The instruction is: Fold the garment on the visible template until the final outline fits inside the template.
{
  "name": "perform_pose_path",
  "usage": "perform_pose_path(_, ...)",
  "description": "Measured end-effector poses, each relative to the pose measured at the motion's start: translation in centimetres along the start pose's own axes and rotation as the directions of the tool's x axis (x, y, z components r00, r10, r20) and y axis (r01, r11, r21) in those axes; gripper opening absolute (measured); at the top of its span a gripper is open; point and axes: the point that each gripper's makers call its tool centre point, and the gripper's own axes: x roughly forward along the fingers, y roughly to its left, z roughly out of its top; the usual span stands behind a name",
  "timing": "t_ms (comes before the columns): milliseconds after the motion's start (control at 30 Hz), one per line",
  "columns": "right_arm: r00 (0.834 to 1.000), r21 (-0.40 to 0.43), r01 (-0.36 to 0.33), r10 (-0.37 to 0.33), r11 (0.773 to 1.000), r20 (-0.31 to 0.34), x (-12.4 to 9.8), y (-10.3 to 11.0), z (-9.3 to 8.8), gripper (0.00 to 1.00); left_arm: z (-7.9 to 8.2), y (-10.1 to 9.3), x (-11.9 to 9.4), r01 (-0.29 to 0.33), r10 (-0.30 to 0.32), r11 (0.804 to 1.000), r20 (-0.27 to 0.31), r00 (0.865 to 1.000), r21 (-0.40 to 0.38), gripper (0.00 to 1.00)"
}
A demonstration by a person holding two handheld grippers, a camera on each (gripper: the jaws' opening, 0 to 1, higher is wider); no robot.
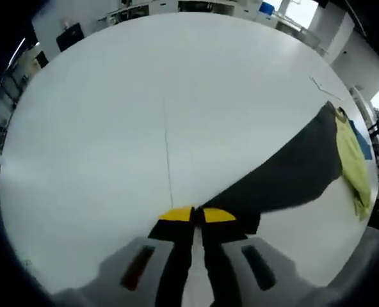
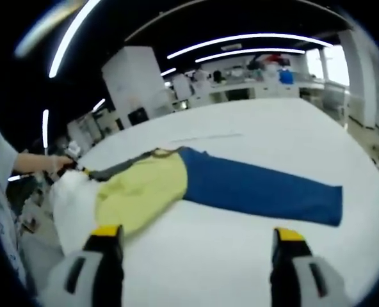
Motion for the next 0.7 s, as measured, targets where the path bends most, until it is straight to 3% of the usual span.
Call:
perform_pose_path(167, 1.0, 0.004, -0.002, 0.002, 1.0, 0.008, -0.1, 0.0, 0.0, 0.97, 0.2, -0.8, -0.4, 0.057, -0.056, 0.998, 0.07, 0.996, -0.017, 0.21)
perform_pose_path(233, 1.0, 0.004, -0.003, 0.003, 1.0, 0.009, -0.1, 0.1, 0.0, 0.97, 0.5, -1.3, -0.6, 0.098, -0.093, 0.995, 0.114, 0.989, -0.035, 0.28)
perform_pose_path(300, 1.0, 0.004, -0.009, 0.009, 1.0, 0.012, -0.2, 0.3, 0.0, 0.97, 0.6, -3.4, -1.6, 0.156, -0.146, 0.987, 0.183, 0.972, -0.045, 0.43)
perform_pose_path(400, 1.0, 0.003, -0.013, 0.013, 1.0, 0.016, -0.1, 0.4, 0.2, 0.97, 0.2, -4.7, -1.8, 0.197, -0.186, 0.98, 0.21, 0.96, -0.035, 0.6)
perform_pose_path(433, 1.0, 0.003, -0.015, 0.015, 1.0, 0.019, -0.1, 0.5, 0.2, 0.97, 0.0, -4.9, -1.9, 0.202, -0.19, 0.979, 0.214, 0.958, -0.034, 0.62)
perform_pose_path(467, 1.0, 0.003, -0.017, 0.017, 1.0, 0.021, -0.1, 0.5, 0.3, 0.97, -1.2, -6.0, -2.7, 0.214, -0.198, 0.975, 0.228, 0.953, -0.051, 0.63)
perform_pose_path(600, 0.999, -0.005, -0.023, 0.023, 1.0, 0.027, -0.2, 0.8, 0.6, 0.98, -1.3, -7.2, -3.1, 0.272, -0.241, 0.959, 0.282, 0.929, -0.078, 0.72)
perform_pose_path(700, 0.999, -0.001, -0.025, 0.025, 1.0, 0.037, -0.3, 0.8, 0.9, 0.98, -1.5, -7.5, -3.0, 0.271, -0.242, 0.96, 0.294, 0.925, -0.063, 0.76)
